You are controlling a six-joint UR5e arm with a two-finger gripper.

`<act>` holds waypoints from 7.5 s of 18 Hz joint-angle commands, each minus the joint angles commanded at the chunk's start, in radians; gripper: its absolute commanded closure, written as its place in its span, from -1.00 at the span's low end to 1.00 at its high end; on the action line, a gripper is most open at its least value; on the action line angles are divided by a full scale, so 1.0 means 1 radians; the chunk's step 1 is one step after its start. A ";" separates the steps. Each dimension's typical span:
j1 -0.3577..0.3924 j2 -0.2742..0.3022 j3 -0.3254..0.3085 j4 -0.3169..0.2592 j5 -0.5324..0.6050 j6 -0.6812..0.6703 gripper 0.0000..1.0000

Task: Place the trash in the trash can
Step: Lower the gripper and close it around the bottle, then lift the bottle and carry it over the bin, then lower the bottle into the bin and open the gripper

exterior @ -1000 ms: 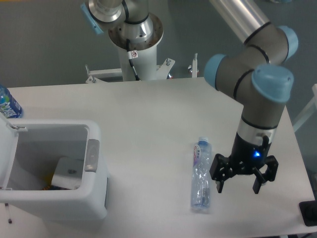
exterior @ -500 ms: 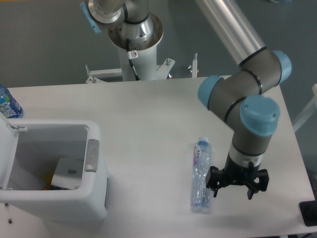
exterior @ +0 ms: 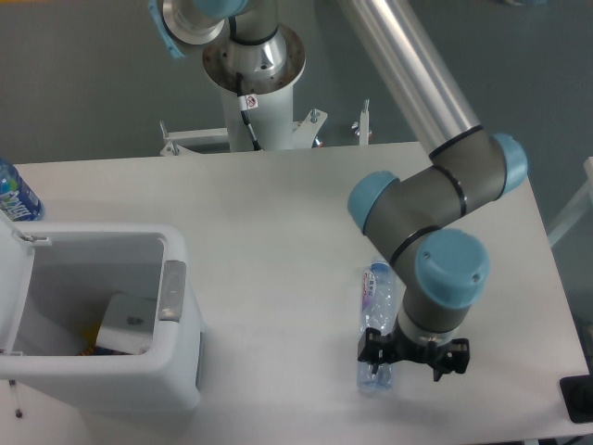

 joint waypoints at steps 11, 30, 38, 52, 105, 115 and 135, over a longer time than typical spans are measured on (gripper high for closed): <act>-0.025 -0.005 -0.040 0.021 0.005 0.003 -1.00; -0.060 -0.041 -0.074 0.048 0.117 -0.008 -0.87; -0.066 -0.046 -0.071 0.063 0.118 -0.014 -0.52; -0.066 -0.015 -0.077 0.063 0.103 -0.020 -0.09; 0.043 0.354 0.127 0.066 -1.104 -0.293 -0.07; -0.054 0.327 0.121 0.153 -1.107 -0.295 -0.07; -0.233 0.264 0.019 0.362 -0.983 -0.210 -0.21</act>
